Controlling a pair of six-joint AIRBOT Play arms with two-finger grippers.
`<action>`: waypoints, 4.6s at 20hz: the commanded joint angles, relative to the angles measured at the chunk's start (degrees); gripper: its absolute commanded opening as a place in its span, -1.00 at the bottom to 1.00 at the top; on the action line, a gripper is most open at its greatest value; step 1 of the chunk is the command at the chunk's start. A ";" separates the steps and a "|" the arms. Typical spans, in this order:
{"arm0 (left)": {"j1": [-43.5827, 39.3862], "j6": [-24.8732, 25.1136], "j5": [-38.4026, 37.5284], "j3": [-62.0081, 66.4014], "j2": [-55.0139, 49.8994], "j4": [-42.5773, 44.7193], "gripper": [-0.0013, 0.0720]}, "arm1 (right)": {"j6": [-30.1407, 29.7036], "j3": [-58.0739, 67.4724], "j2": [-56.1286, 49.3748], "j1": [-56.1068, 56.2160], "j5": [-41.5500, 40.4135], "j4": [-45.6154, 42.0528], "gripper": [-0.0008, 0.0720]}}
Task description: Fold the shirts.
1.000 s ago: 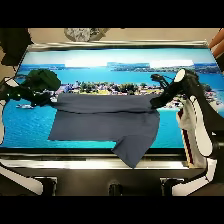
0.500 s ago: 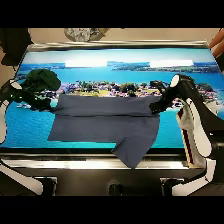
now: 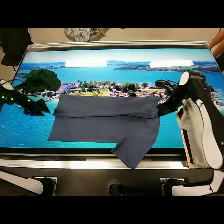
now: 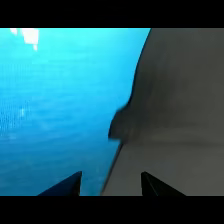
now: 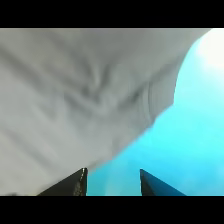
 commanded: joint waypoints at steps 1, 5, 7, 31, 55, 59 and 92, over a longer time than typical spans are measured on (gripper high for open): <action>2.12 0.28 2.69 -15.30 8.66 0.85 0.22 | -1.62 -8.04 6.47 -0.94 0.11 -0.57 0.22; 3.65 4.22 10.27 -31.76 16.74 0.44 0.22 | -2.05 -18.36 11.37 -0.92 -3.23 0.55 0.22; 3.67 4.98 10.73 -33.40 17.07 0.44 0.22 | -2.67 -20.74 12.07 -0.92 -3.06 0.55 0.22; 2.80 5.22 15.15 -35.65 17.07 -1.55 -0.88 | -0.83 -57.96 28.85 -0.87 -31.45 27.74 0.29; -2.60 -6.99 18.49 7.50 -0.33 -8.83 -0.89 | 2.49 -1.09 -1.29 -0.94 -31.41 18.05 -0.87; -3.63 -6.93 19.96 11.56 -8.26 -12.68 -0.89 | 4.31 1.14 -6.99 -0.92 -34.80 18.27 -0.87; -23.04 -5.42 8.70 14.45 3.89 -12.57 0.50 | -0.96 0.55 -17.46 -8.55 -16.68 43.19 -0.87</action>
